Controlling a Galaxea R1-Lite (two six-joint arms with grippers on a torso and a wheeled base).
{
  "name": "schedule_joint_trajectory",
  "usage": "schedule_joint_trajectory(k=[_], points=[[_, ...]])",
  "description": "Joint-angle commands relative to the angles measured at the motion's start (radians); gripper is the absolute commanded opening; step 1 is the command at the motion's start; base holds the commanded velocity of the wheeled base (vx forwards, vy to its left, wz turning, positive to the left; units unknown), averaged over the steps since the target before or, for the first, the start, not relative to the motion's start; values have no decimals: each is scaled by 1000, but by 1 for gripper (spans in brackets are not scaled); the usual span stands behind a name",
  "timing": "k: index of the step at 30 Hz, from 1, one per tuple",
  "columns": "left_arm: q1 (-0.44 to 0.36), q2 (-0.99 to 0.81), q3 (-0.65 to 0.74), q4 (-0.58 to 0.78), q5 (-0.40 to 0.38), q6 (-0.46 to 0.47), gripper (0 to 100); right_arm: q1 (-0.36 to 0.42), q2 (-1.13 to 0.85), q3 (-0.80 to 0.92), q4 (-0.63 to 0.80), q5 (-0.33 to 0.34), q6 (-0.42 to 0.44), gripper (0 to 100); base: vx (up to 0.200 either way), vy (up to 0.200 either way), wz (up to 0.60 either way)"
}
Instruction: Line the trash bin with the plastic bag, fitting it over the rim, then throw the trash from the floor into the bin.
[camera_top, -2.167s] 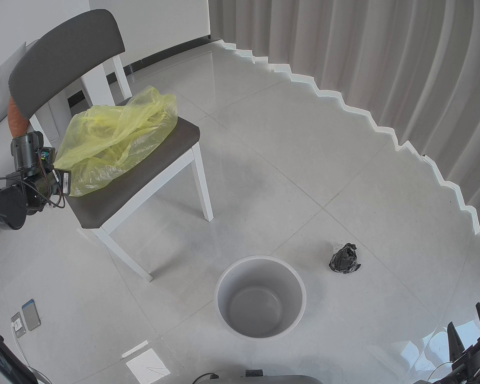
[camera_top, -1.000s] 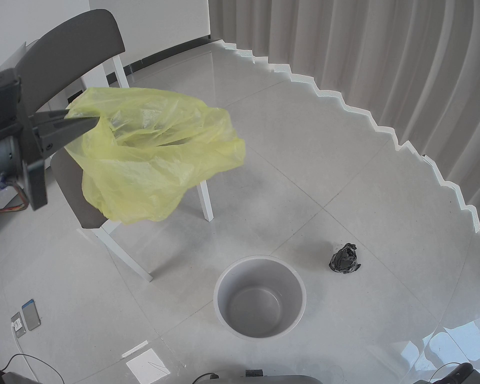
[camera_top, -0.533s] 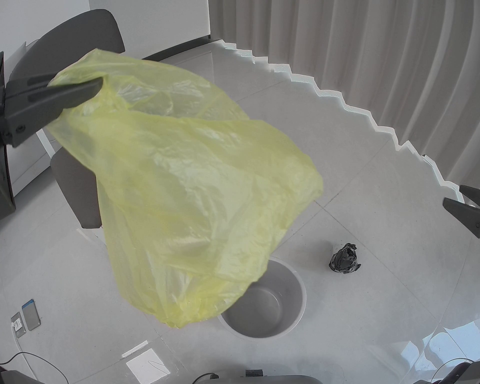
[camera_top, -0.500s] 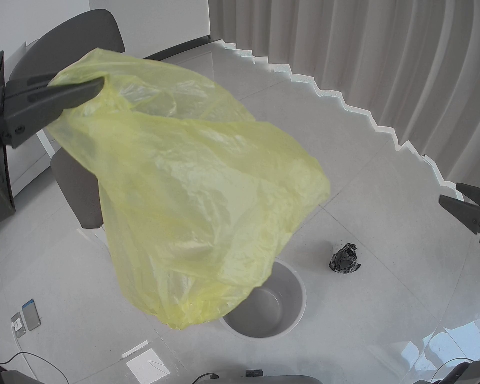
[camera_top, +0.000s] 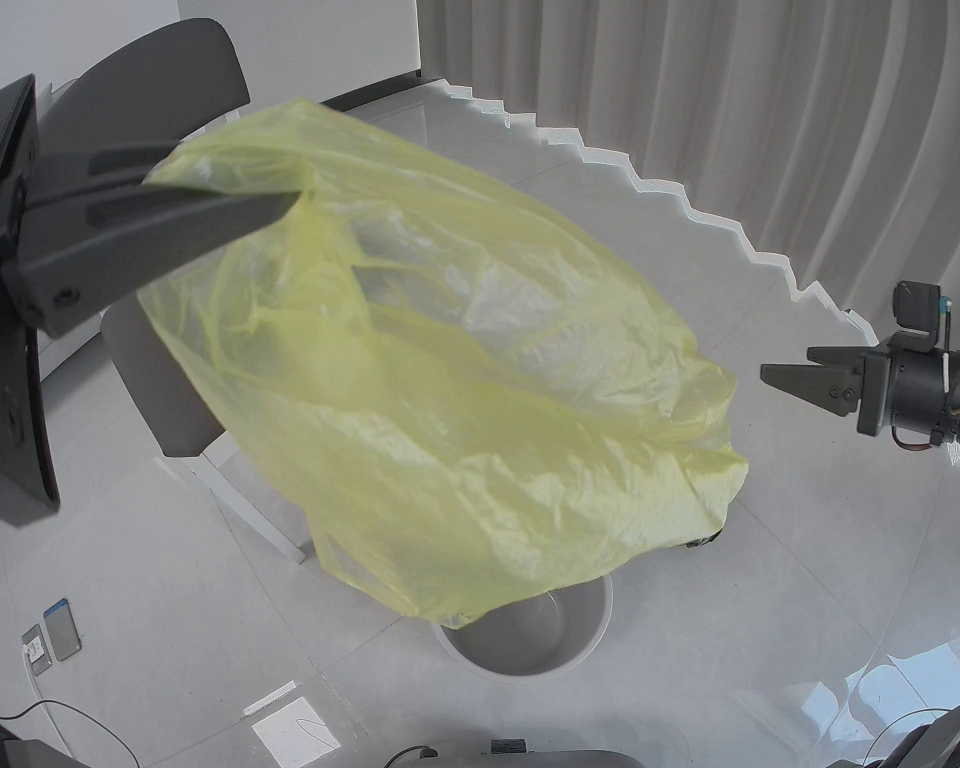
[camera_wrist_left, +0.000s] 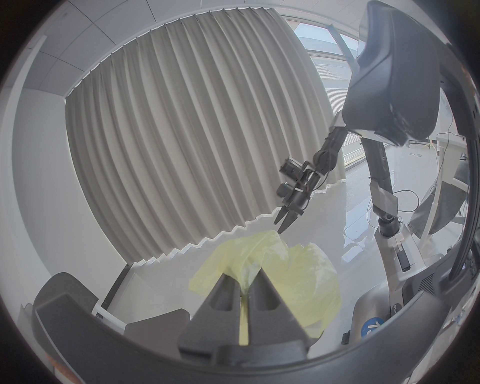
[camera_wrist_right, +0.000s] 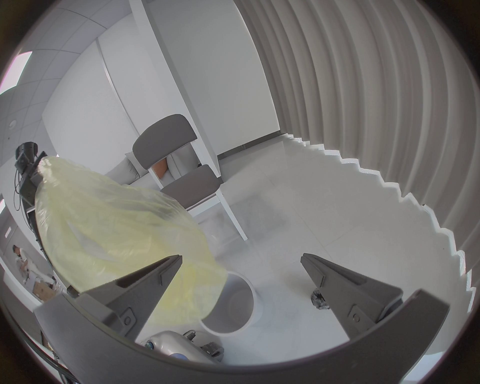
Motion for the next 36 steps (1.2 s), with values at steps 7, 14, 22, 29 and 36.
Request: schedule_joint_trajectory(k=[7,14,22,29,36], points=[[-23,48,-37,-3,7,-4,0,78,78,42,-51,8,-11,100,0,0,0],[-16,48,-40,-6,9,-6,0,86,-36,125,-45,10,-12,100,0,0,0],[-16,57,-99,0,27,-6,0,98,-162,238,-42,10,-35,100,0,0,0],[-16,51,-114,5,29,-6,0,98,-211,294,-43,10,-38,100,0,0,0],[-16,45,-114,5,29,-6,0,101,-284,344,-45,11,-42,100,0,0,0]])
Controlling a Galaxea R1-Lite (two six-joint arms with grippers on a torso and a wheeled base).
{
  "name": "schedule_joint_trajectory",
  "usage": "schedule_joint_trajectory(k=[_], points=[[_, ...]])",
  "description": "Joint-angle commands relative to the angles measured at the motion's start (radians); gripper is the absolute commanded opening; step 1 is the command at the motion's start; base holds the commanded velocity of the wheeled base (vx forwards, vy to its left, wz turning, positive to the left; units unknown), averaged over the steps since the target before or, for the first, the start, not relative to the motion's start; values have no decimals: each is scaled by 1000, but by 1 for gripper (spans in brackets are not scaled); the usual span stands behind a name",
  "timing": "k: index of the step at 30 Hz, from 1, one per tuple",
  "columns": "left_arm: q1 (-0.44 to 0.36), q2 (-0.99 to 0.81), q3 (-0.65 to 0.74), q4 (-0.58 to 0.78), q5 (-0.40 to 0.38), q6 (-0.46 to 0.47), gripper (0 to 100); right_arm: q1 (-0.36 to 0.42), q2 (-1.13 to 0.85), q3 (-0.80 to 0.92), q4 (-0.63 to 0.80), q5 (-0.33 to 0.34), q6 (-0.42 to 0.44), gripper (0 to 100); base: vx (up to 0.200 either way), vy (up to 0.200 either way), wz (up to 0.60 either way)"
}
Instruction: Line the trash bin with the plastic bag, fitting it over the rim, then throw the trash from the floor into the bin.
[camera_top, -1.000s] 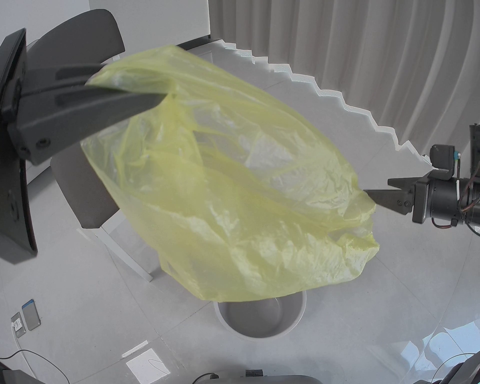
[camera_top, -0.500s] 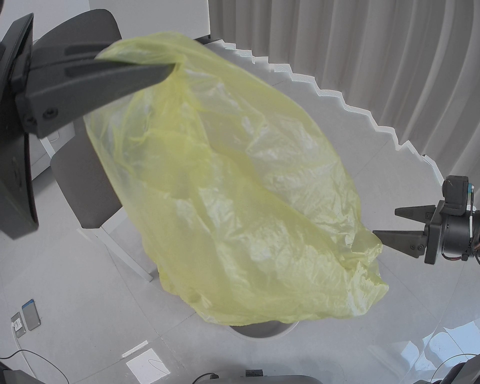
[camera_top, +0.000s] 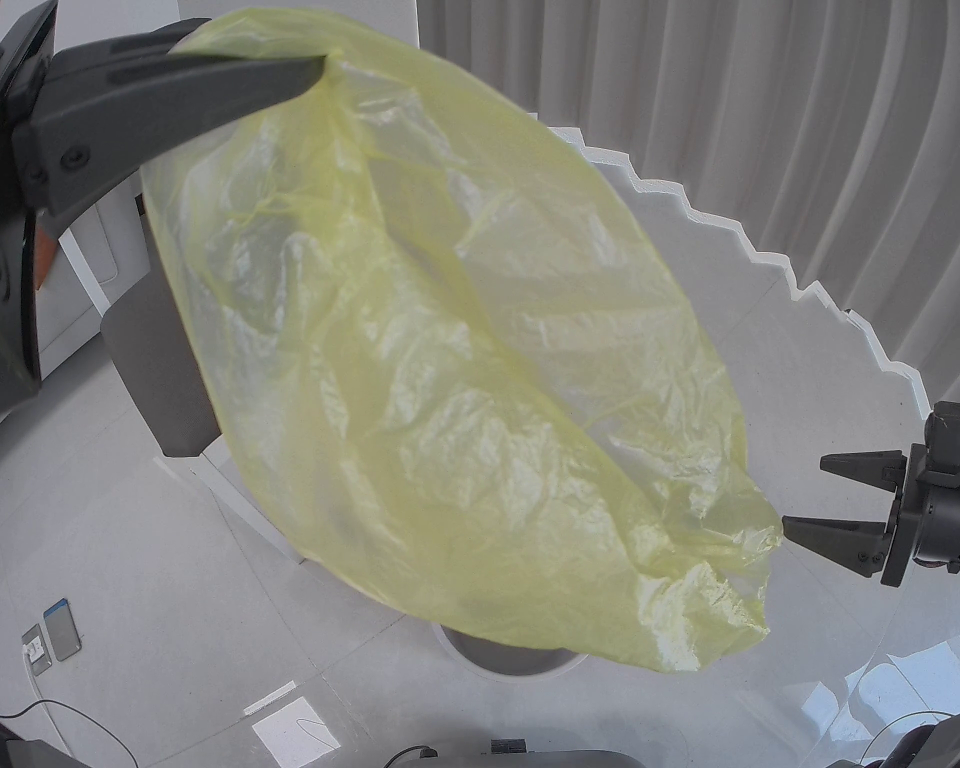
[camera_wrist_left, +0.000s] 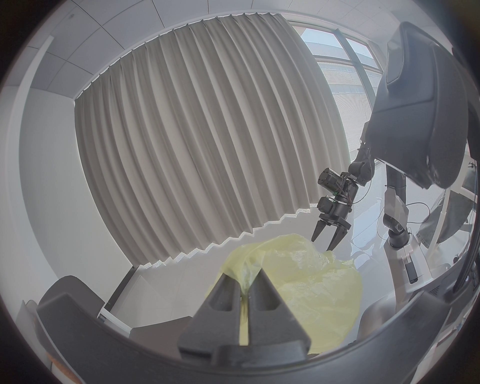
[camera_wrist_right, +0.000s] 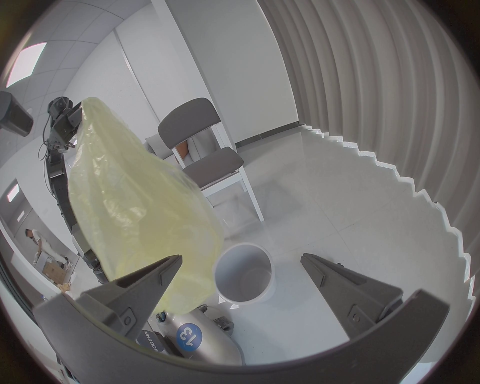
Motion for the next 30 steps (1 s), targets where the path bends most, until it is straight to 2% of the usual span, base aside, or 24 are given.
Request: schedule_joint_trajectory(k=[1,8,14,24,30], points=[[0,-3,-2,-1,0,0,0,2,-65,28,-1,2,1,100,0,0,0],[0,11,-25,-1,0,1,0,53,-137,51,4,10,3,100,0,0,0],[0,14,-39,1,0,6,0,60,-120,62,1,10,1,100,0,0,0],[0,5,-40,1,-1,6,0,47,64,-68,-41,16,13,100,0,0,0],[0,7,-42,1,0,6,0,40,131,-82,-76,42,12,100,0,0,0]])
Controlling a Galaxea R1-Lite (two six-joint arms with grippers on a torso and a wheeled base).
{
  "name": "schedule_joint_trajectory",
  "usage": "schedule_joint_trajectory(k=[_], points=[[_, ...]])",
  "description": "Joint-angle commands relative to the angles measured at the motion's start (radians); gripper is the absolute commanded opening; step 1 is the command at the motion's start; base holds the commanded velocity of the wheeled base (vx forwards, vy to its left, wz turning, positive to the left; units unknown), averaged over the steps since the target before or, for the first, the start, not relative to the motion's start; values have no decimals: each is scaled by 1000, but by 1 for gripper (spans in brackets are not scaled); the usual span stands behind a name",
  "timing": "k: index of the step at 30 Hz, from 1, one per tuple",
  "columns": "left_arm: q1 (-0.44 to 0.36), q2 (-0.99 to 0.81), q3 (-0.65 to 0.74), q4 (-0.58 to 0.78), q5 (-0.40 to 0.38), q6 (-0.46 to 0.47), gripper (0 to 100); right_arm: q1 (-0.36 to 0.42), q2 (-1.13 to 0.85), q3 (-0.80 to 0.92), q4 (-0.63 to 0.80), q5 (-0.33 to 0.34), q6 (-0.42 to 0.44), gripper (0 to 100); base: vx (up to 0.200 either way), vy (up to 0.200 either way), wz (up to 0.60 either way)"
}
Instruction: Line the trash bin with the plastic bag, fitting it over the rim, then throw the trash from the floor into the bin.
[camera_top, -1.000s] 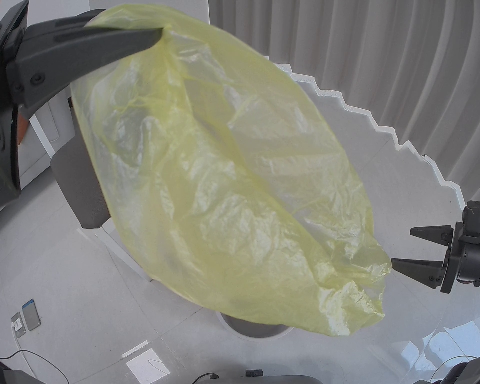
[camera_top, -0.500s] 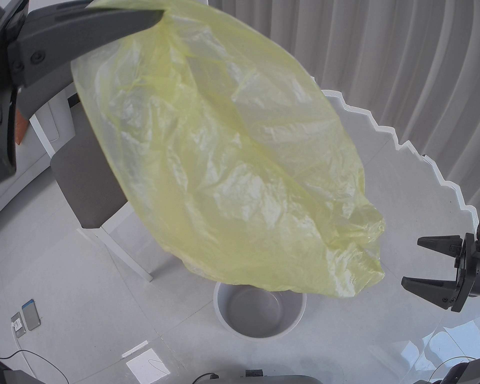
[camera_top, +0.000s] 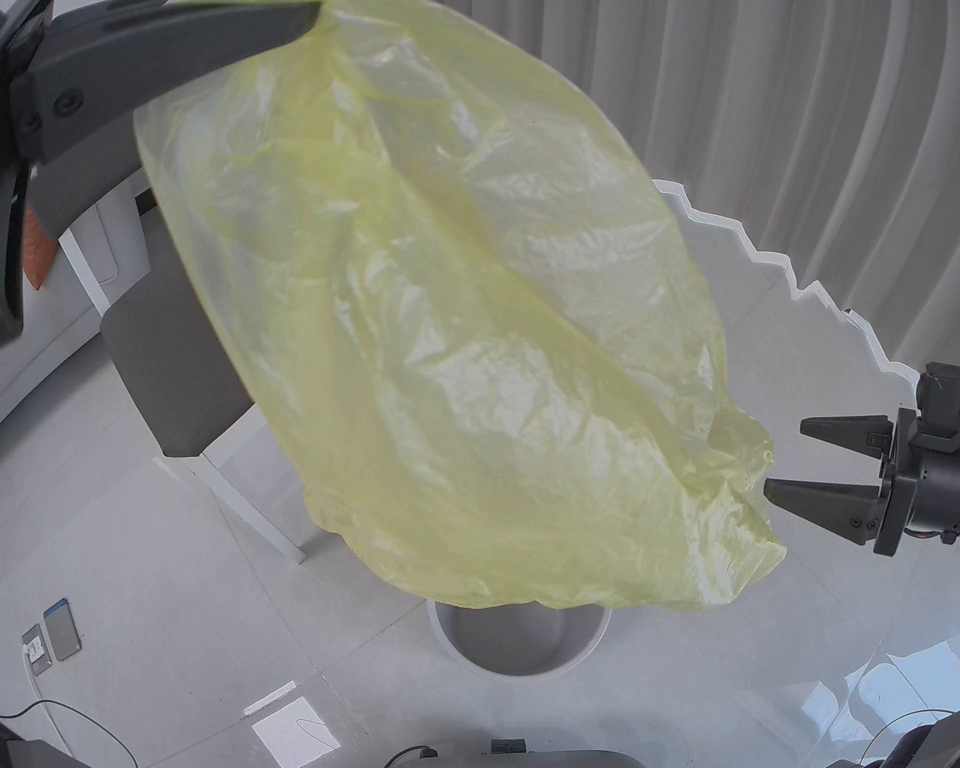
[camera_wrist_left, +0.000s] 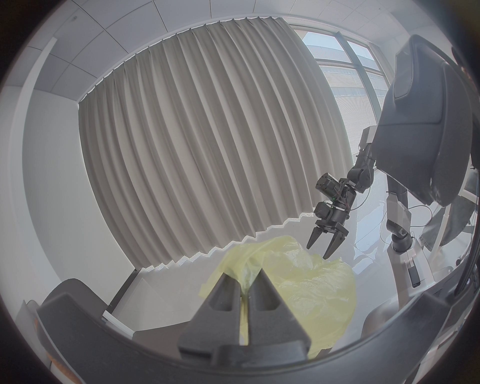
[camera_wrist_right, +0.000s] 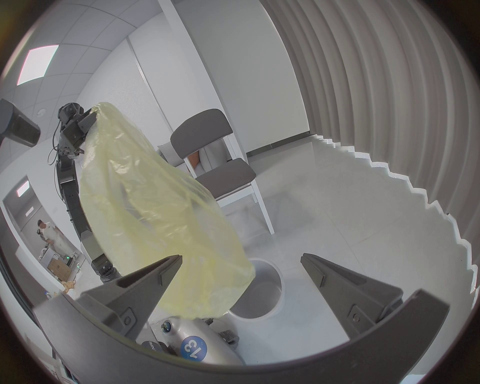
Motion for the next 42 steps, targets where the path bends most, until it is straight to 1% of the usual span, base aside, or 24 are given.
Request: schedule_joint_trajectory(k=[1,5,10,12,19,28,34,35,42], points=[[0,0,-1,0,1,0,0,-4,84,-11,-27,14,1,100,0,0,0],[0,6,-4,-1,1,0,0,5,97,3,-38,29,0,100,0,0,0],[0,11,-4,-3,8,0,0,24,86,26,-40,29,-2,100,0,0,0],[0,17,-8,-7,29,0,0,30,86,43,-38,29,-5,100,0,0,0],[-2,25,-30,-3,31,2,0,59,110,35,-41,27,-6,100,0,0,0],[-2,23,-30,-6,32,2,0,70,187,28,-144,27,-2,100,0,0,0],[-2,25,-30,-6,32,0,0,71,207,35,-150,26,-9,100,0,0,0],[-2,25,-31,-6,32,2,0,70,201,40,-150,26,-11,0,0,0,0],[-2,29,-41,-4,31,0,0,63,198,37,-149,24,-8,0,0,0,0]])
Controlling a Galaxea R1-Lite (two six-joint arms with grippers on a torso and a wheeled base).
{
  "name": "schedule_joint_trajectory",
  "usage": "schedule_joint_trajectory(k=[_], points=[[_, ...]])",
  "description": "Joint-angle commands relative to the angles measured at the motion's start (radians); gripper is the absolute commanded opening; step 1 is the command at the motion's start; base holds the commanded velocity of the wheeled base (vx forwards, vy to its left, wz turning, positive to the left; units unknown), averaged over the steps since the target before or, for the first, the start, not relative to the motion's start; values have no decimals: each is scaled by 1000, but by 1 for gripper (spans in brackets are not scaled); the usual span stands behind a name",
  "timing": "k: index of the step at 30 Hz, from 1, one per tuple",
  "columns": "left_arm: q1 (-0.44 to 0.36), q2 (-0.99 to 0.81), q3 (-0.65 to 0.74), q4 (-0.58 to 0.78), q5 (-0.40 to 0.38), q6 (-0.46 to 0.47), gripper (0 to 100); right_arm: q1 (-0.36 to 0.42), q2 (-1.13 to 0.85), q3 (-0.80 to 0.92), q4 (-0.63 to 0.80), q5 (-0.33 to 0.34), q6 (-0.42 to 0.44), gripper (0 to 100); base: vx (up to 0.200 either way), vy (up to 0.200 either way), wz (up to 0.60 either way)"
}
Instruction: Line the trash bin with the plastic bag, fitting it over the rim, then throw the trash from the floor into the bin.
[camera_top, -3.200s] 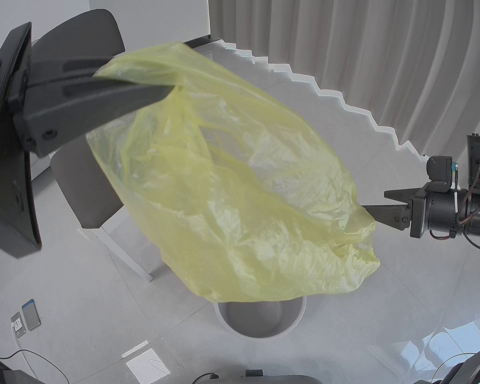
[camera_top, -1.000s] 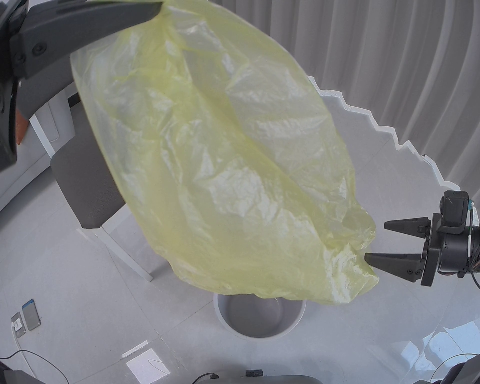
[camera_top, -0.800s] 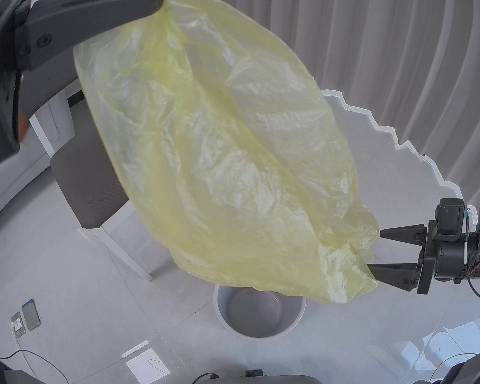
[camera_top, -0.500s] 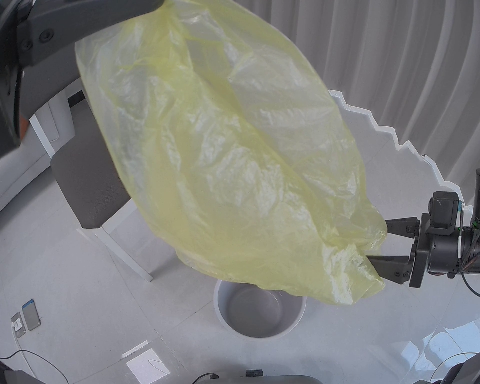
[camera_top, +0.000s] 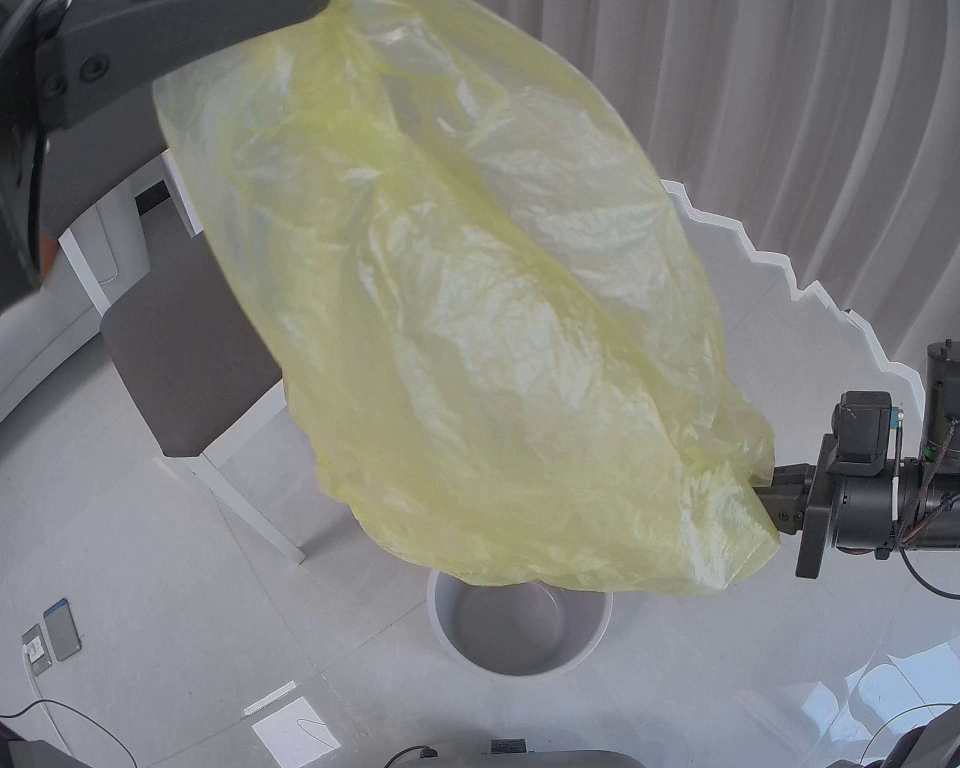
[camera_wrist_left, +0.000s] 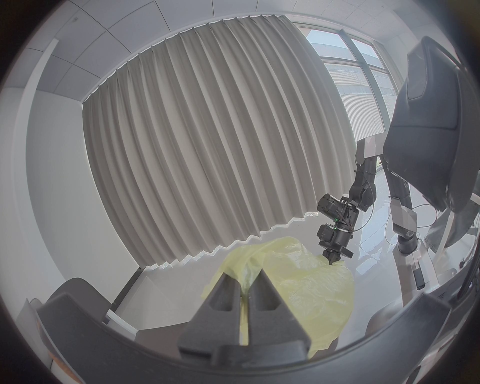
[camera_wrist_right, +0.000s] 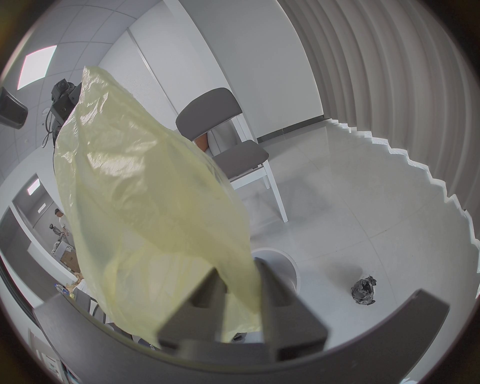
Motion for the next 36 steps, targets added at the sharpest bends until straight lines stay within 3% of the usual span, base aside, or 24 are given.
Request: schedule_joint_trajectory(k=[1,5,9,10,11,20,27,36], points=[[0,13,-23,3,-1,0,0,-2,2,1,0,-5,2,0,0,0,0],[0,21,-23,4,-3,-18,0,-3,5,5,2,-11,3,0,0,0,0],[46,26,22,0,11,-184,0,-16,0,18,4,-14,8,0,0,0,0],[46,26,22,0,11,-184,0,-16,0,18,4,-14,8,0,0,0,0],[72,38,29,-6,13,-259,0,-22,0,30,-1,-19,9,0,0,0,0],[186,19,141,-40,5,-492,0,-28,11,13,-4,-100,80,0,0,0,0],[282,-40,361,-193,-27,-529,0,-26,75,18,-85,-177,181,0,0,0,0],[331,-88,617,-351,-38,-621,0,15,163,22,-107,-240,183,0,0,0,0]])
